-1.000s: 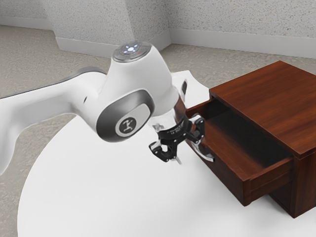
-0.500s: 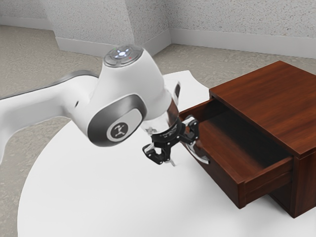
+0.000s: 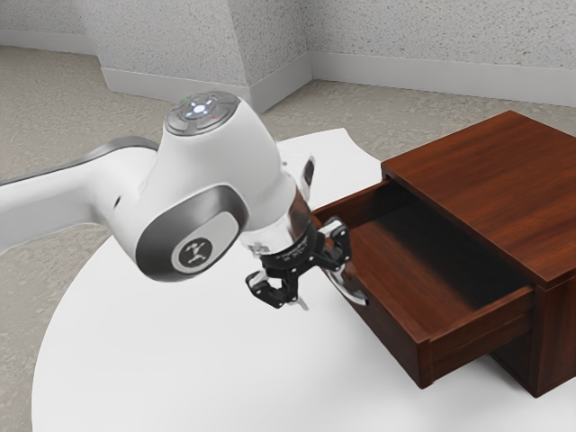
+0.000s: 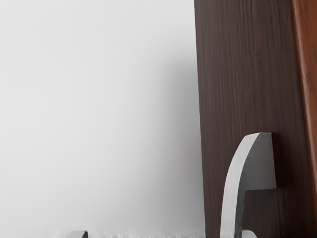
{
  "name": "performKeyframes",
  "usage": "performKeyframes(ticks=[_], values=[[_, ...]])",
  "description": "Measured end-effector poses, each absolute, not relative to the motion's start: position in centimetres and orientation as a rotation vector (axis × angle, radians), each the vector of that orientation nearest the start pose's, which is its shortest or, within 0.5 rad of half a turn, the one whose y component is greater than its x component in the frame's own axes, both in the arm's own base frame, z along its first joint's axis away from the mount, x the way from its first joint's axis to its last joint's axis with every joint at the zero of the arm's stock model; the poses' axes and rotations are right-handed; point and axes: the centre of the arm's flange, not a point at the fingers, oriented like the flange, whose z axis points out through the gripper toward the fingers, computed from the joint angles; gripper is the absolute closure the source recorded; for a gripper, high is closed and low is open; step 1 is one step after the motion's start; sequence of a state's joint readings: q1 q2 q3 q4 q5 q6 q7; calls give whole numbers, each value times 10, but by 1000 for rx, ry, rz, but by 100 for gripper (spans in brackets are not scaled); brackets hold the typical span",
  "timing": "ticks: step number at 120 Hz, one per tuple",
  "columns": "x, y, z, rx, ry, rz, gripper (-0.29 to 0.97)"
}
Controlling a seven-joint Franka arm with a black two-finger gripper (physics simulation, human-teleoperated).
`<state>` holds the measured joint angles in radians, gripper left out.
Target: Pull the drawer handle with one arm to open the drawer
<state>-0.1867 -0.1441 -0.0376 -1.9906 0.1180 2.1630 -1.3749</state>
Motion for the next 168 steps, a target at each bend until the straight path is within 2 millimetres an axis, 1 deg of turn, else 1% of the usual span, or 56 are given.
performKeyframes(ticks=[12, 37, 68, 81, 108, 118, 141, 148, 150, 152, 156, 161, 165, 168], values=[[525, -119, 558, -2777, -1693, -495, 35], [518, -120, 559, -2782, -1686, -499, 35], [513, -107, 561, -2764, -1712, -503, 35], [504, -110, 558, -2774, -1703, -506, 35], [495, -110, 560, -2782, -1701, -523, 35], [492, -110, 564, -2787, -1701, -537, 35], [481, -109, 588, -2800, -1683, -623, 35], [478, -106, 600, -2796, -1692, -650, 35], [478, -104, 606, -2794, -1699, -659, 35], [479, -101, 617, -2789, -1714, -676, 35], [480, -96, 647, -2779, -1751, -716, 32], [483, -86, 694, -2758, -1827, -754, 26], [483, -76, 729, -2734, -1903, -760, 22], [482, -68, 750, -2709, -1958, -744, 20]])
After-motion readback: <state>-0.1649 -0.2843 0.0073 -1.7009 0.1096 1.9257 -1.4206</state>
